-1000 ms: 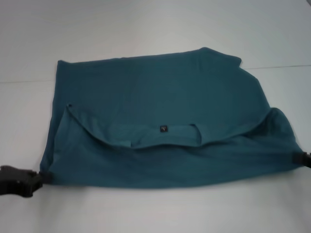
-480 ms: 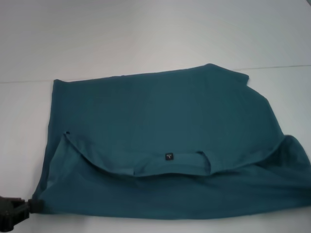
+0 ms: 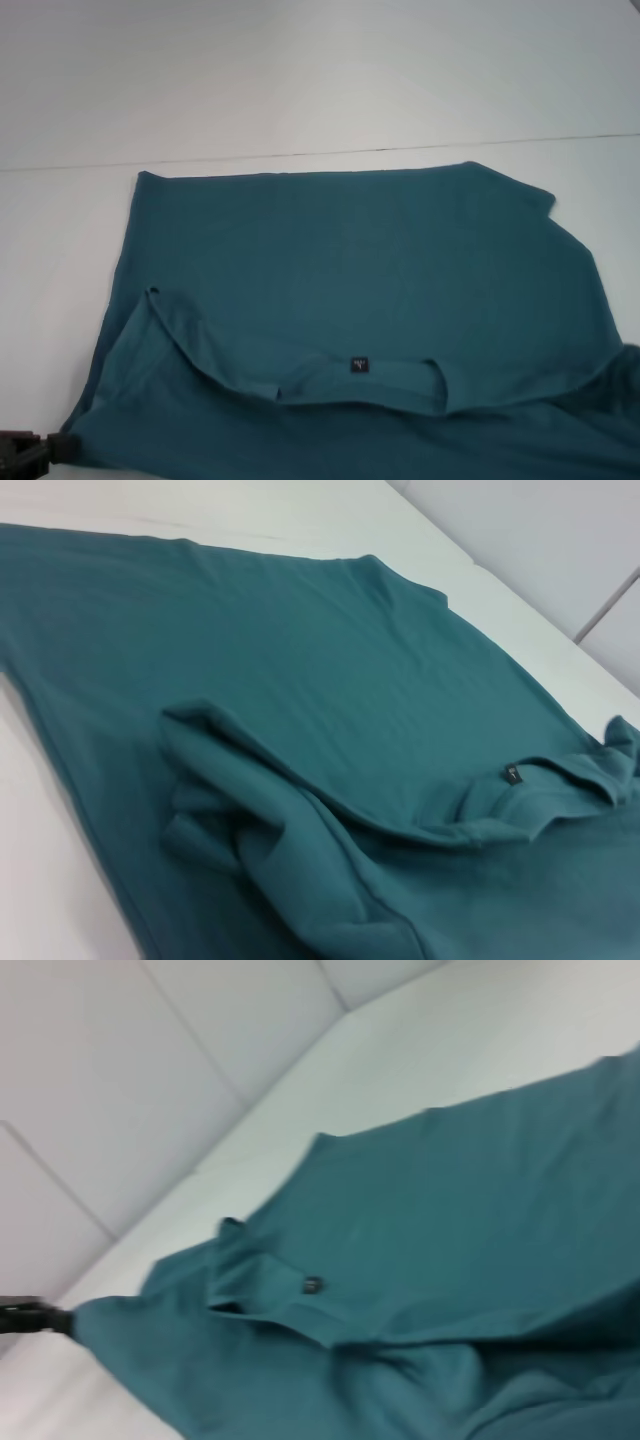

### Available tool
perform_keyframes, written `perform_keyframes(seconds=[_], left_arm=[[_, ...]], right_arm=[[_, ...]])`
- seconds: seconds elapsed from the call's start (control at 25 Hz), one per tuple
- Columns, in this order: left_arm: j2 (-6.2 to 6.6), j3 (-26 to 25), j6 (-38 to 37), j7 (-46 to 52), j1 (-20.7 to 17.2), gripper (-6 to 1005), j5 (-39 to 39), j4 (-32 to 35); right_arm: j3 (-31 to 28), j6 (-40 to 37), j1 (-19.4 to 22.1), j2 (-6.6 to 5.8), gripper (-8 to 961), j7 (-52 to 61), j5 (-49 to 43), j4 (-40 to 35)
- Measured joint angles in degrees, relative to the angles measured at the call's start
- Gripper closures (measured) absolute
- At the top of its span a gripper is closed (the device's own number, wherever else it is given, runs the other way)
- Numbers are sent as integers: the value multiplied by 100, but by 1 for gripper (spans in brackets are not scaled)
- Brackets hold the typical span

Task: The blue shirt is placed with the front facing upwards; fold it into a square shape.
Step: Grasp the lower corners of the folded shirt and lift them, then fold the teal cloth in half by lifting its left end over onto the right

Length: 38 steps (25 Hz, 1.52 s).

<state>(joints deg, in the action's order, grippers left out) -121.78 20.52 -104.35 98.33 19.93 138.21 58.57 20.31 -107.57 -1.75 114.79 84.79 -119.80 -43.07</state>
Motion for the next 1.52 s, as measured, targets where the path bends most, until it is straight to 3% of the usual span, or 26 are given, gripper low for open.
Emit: perform_keyframes(seconds=[0.36,0.96,1.12,1.36,1.52], left_arm=[[22,-136,-174,-87,-73,994,249,30],[17,-235,-375,-180,-172,991,291,61],[32,-327,-387,-182,-102,990,246,43],[229,-601,-267,-98,361,989,-68,-112],[377,-583,302,89,858,988,-236,-426]], right_arm=[[-712,-347,170,1,921,-155,-387,10],[-947,-464,188,-46,921,-156,-518,16],[-1174,-508,19,-84,922,-74,-487,21],[-1454,-397,-565,-205,920,368,-480,21],[-1498,8,-1119,-317,919,700,-476,60]])
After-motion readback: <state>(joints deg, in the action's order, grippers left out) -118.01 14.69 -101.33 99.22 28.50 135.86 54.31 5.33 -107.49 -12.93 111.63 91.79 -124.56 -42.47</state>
